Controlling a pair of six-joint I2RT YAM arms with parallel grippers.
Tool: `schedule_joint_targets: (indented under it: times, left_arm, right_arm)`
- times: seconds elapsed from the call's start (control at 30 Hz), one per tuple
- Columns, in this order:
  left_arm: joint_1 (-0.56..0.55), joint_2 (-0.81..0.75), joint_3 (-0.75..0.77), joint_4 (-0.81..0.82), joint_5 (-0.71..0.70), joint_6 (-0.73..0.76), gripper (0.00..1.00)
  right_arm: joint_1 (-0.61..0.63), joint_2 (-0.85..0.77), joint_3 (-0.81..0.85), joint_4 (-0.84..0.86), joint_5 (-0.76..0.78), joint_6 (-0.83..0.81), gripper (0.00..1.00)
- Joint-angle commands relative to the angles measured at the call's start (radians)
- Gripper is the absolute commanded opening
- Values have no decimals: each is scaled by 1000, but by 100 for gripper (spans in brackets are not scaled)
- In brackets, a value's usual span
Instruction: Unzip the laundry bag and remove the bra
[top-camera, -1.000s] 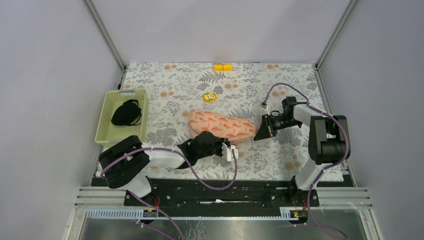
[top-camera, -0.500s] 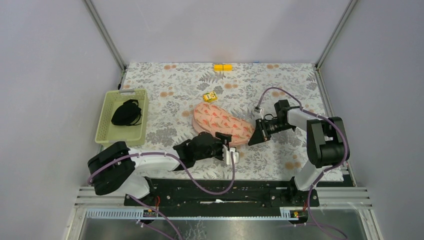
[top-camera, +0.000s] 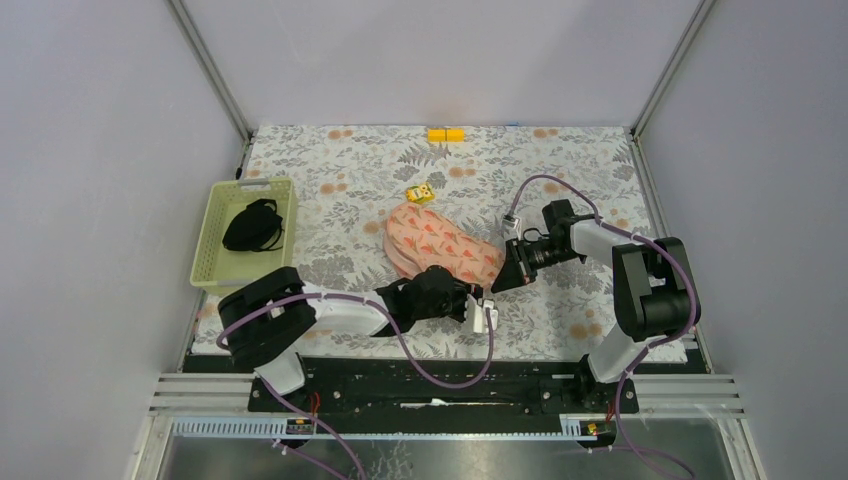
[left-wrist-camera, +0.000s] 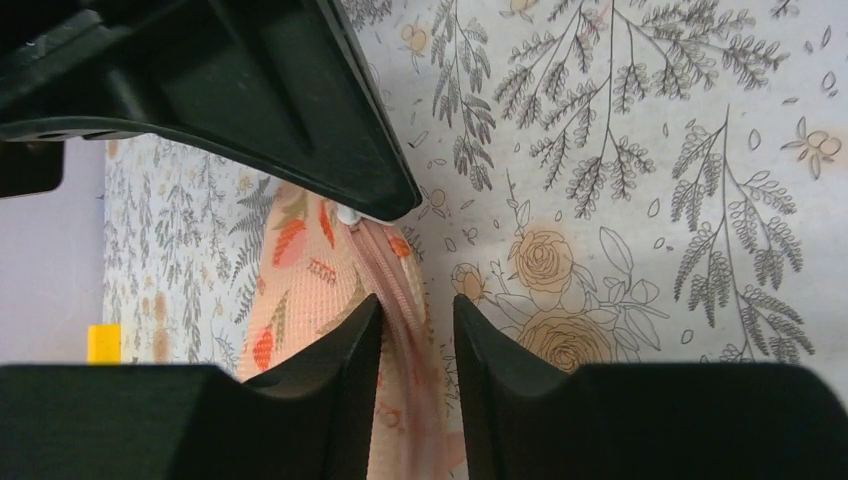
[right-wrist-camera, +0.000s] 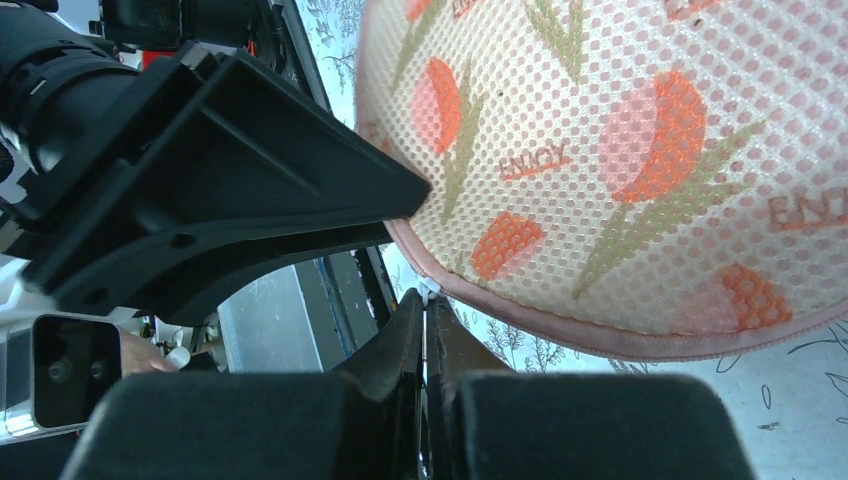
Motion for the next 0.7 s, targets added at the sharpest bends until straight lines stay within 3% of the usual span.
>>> schedule_joint_targets:
  times: [0.0, 0.2, 0.43, 0.67]
  left_arm:
    - [-5, 28, 46, 45, -33, 12, 26]
    - [-5, -2, -12, 67, -57, 6, 0]
    - [6, -55, -90, 73, -49, 36, 0]
    - [14, -86, -135, 66, -36, 65, 0]
  right_arm:
    - [10, -44, 3, -24, -24, -37, 0]
    - [9, -26, 21, -59, -21, -82, 0]
    - [-10, -30, 45, -109, 92, -156, 0]
    - [-101, 41, 93, -193, 92, -232, 0]
